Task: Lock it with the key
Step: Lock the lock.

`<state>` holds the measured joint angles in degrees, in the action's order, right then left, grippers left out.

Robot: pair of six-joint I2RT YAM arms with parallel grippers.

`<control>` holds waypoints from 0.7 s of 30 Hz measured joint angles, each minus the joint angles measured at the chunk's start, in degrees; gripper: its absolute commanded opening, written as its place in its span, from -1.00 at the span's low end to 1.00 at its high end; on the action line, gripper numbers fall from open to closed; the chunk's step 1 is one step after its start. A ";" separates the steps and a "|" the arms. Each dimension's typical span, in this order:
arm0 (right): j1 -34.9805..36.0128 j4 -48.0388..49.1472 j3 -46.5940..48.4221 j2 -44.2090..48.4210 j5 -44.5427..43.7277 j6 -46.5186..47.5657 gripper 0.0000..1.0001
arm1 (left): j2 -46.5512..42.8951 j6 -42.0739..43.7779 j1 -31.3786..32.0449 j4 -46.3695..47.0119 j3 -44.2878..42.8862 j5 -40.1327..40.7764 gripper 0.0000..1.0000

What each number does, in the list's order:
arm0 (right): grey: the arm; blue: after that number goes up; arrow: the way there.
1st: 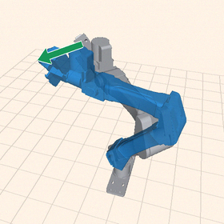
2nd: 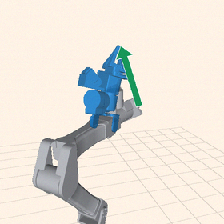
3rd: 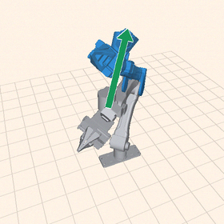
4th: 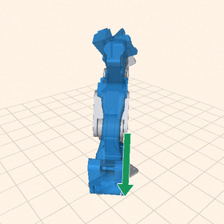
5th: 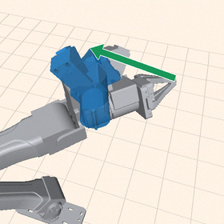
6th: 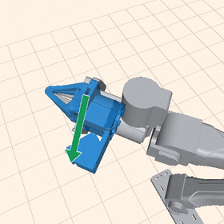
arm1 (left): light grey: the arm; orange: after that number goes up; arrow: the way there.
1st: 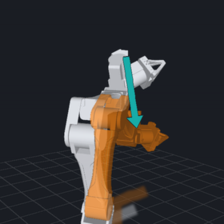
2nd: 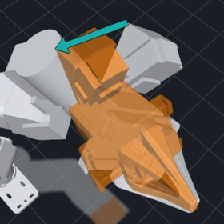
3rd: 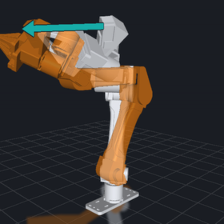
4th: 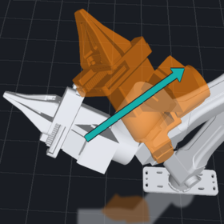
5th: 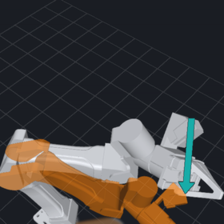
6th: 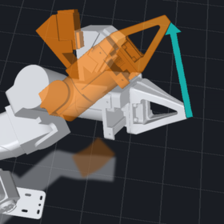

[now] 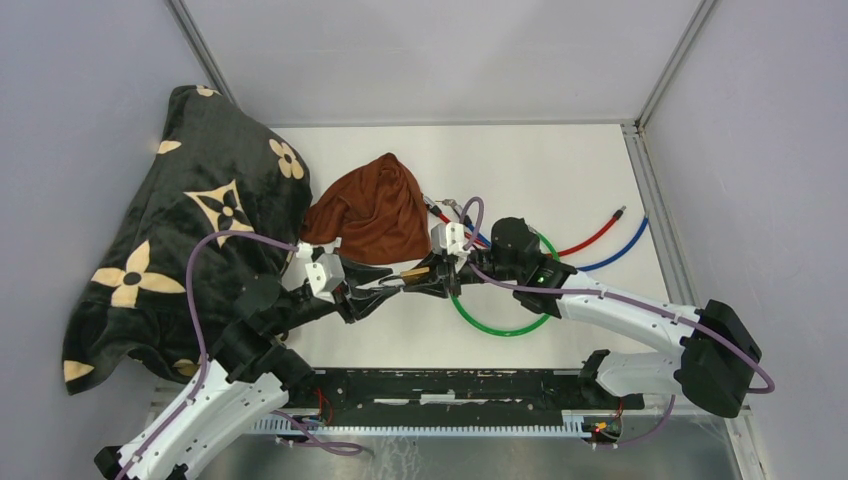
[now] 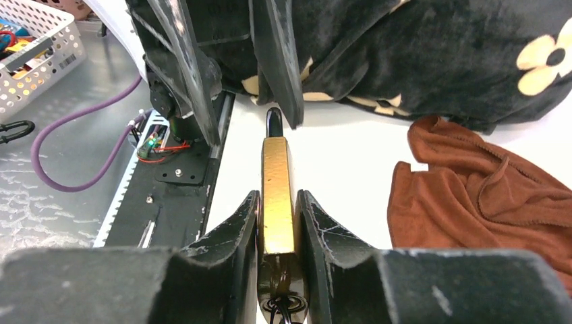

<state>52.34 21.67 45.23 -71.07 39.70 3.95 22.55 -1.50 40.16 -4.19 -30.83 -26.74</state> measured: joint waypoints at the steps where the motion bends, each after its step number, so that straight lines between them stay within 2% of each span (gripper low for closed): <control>1: 0.00 -0.39 -0.22 0.09 -0.11 0.17 -1.00 | 0.11 0.55 0.11 -0.02 -0.33 -0.33 -0.16; 4: 0.00 -1.53 -0.48 0.20 -0.37 0.50 -1.00 | 0.46 2.34 0.17 -0.04 -1.03 -1.29 -0.14; 10: -0.17 -2.54 -0.48 0.76 -0.63 0.83 -1.00 | 1.38 6.91 0.17 -1.29 -1.05 -3.45 0.06; 21: -0.22 -2.95 -0.50 1.73 2.08 1.55 -1.00 | 3.19 12.90 0.17 -3.43 -1.01 -1.90 0.13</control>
<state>52.12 18.72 44.73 -69.34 41.78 5.50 25.74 11.40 40.34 -7.62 -31.83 -28.64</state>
